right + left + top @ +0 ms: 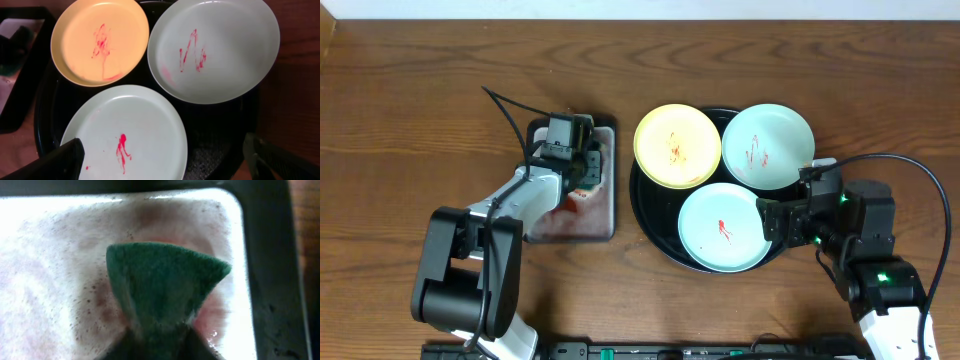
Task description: Clean dirty plates on tray and stack at the side
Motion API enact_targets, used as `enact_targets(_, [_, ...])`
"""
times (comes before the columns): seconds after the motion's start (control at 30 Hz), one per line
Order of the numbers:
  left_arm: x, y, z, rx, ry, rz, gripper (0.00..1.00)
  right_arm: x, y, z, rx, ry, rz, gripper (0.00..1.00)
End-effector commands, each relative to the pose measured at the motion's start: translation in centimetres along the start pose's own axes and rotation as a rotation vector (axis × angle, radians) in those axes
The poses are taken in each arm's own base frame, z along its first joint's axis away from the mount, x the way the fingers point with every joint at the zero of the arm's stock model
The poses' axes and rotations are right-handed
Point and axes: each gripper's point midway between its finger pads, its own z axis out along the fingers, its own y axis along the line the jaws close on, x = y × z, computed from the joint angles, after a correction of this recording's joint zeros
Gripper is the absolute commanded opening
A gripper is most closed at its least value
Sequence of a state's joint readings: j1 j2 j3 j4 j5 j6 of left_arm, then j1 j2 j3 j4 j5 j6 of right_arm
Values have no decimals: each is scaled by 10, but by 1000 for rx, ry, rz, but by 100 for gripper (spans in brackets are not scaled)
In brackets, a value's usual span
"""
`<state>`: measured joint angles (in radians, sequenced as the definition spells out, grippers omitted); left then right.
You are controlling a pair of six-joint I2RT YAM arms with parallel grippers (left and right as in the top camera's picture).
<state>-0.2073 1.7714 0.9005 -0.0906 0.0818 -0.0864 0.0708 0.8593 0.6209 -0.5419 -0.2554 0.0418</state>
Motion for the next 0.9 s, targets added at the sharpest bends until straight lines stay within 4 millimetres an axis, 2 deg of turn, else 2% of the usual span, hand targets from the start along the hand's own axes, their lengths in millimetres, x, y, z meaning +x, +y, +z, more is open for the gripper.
enact_targets(0.0, [1, -3, -8, 9, 18, 2, 8, -7, 5, -3, -17, -17, -1, 99])
enact_targets(0.33, [1, -4, -61, 12, 18, -71, 7, -6, 4, -3, -10, -11, 0, 99])
enact_targets(0.5, [20, -6, -61, 26, 86, -74, 7, 0, 3, 1, -9, 19, 8, 99])
enact_targets(0.6, [22, -10, -60, 56, 95, -74, 7, 3, 2, 5, -9, 38, 13, 99])
enact_targets(0.77, [12, -6, -63, 54, 56, -87, 7, 8, 0, 12, -7, 69, 21, 99])
enact_targets(0.87, [1, 1, -75, 57, 10, -140, 7, 7, -1, 15, -7, 72, 21, 99])
